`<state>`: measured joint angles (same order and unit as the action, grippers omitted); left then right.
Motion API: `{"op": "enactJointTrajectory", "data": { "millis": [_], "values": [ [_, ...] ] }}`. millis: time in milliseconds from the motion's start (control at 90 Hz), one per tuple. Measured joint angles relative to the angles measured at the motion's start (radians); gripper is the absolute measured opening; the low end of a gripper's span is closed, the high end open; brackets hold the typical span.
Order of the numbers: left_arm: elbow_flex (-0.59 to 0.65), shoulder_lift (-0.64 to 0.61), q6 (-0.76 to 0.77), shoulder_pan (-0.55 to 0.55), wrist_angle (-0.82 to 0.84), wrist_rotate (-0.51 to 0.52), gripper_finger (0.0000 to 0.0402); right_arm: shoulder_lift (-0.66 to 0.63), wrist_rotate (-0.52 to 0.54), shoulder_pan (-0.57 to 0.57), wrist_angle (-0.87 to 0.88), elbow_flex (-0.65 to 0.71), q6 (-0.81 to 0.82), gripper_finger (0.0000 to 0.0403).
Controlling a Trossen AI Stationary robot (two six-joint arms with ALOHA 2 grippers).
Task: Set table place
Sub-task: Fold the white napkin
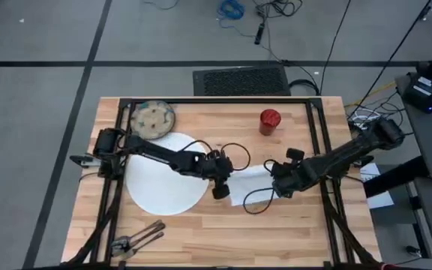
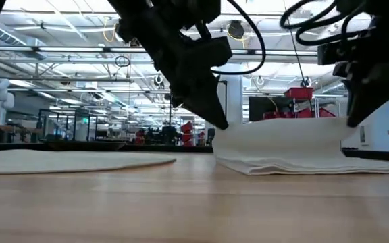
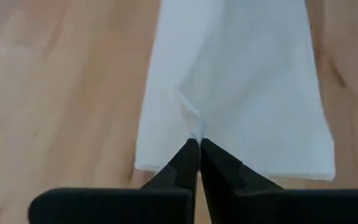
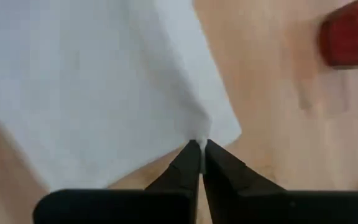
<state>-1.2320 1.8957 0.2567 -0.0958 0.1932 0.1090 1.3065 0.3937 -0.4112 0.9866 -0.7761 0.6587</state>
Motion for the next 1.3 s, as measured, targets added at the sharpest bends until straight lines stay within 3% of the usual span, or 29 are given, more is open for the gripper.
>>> {"op": "enactJointTrajectory", "data": {
  "millis": [244,478,1300],
  "values": [
    [0.000,0.000,0.026,-0.038,-0.012,-0.058,0.0000,0.000,-0.113,-0.024,-0.029,0.000,0.020,0.0000],
    [0.000,0.000,0.027,-0.072,-0.043,-0.107,0.0000,0.000,-0.157,-0.058,-0.059,0.000,0.056,0.0000],
    [0.000,0.067,0.078,-0.133,-0.110,-0.117,0.0000,0.005,-0.165,-0.089,-0.101,0.000,0.092,0.0004]
  ]
}}
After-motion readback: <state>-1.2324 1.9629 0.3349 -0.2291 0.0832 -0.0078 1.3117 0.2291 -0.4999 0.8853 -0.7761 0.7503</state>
